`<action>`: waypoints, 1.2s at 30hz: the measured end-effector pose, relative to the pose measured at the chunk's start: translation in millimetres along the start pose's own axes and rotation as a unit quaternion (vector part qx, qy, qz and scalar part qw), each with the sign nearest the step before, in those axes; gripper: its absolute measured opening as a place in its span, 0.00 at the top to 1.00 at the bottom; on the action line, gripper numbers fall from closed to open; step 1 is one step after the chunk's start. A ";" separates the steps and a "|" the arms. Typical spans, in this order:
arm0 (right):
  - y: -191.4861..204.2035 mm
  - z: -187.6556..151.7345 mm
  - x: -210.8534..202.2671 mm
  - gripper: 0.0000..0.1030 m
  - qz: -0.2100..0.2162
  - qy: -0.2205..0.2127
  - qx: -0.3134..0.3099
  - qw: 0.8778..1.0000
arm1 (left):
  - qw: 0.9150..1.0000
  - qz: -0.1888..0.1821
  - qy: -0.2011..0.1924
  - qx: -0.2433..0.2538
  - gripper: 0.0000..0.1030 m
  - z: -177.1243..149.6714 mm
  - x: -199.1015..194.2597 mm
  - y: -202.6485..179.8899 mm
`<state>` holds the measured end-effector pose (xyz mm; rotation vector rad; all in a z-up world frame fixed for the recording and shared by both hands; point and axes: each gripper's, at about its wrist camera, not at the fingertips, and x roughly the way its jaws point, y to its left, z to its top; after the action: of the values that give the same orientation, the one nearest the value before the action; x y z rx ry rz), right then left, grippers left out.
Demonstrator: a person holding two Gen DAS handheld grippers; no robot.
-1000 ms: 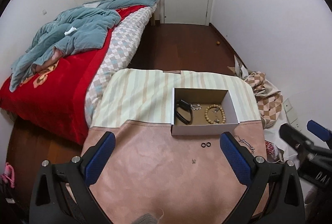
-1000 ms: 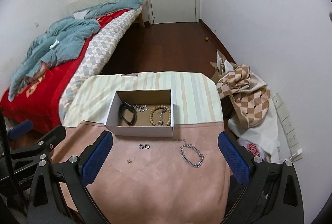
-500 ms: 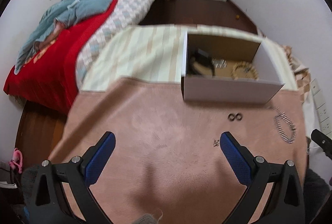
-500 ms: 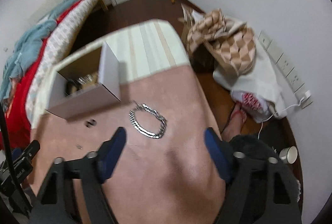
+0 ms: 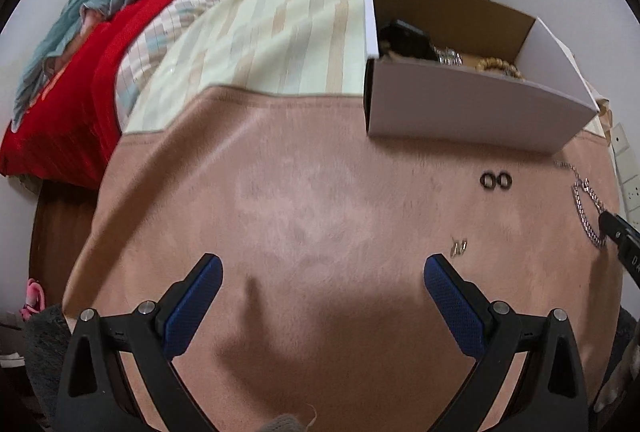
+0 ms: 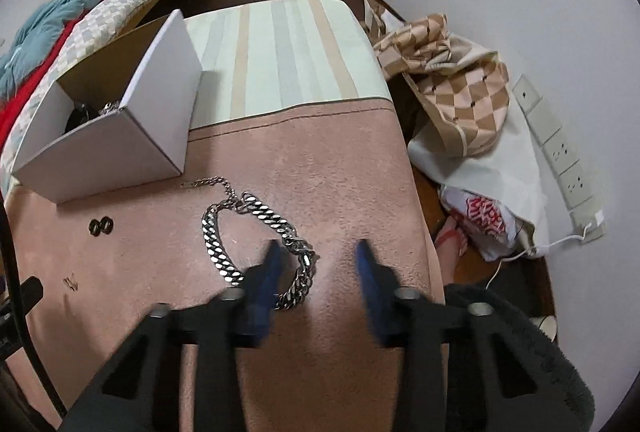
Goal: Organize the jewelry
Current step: 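Grasp the thick silver chain bracelet with the right tool while the left tool grasps a small silver piece, then carry the thick chain and silver piece with both tools toward the box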
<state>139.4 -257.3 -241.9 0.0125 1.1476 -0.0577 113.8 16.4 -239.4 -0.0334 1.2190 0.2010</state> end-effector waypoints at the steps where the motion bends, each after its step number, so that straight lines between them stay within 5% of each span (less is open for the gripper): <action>1: 2.4 -1.3 -2.1 0.96 0.003 0.000 -0.003 1.000 | 1.000 -0.008 0.004 0.000 0.00 -2.2 0.3 -0.2; 10: 7.5 -26.0 -25.1 0.96 0.064 0.020 0.013 0.998 | 0.998 -0.066 0.013 0.000 0.01 -5.5 -0.1 -20.7; 17: 8.0 -35.6 -32.6 0.96 0.066 0.020 0.018 0.997 | 0.996 -0.093 0.010 0.006 0.06 -8.7 1.5 -42.6; 20: 5.4 -35.5 -30.3 0.96 0.063 0.022 0.021 0.998 | 0.996 -0.092 0.001 0.017 0.40 -8.7 0.1 -51.2; 26: 2.9 -33.6 -29.9 0.96 0.060 0.021 0.024 0.998 | 0.996 -0.080 -0.016 0.038 0.77 -12.1 -4.0 -63.4; 31: 2.4 -32.9 -29.8 0.96 0.058 0.020 0.026 0.998 | 0.995 -0.087 -0.019 0.045 0.94 -14.4 -6.8 -66.4; 36: 2.2 -30.3 -34.4 0.96 0.062 0.014 0.028 0.998 | 0.994 -0.099 -0.018 0.046 0.94 -13.0 -7.8 -64.4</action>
<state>97.8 -252.5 -223.0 0.1337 1.1704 0.0210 110.2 -49.6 -241.9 -0.0693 1.1795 -0.0280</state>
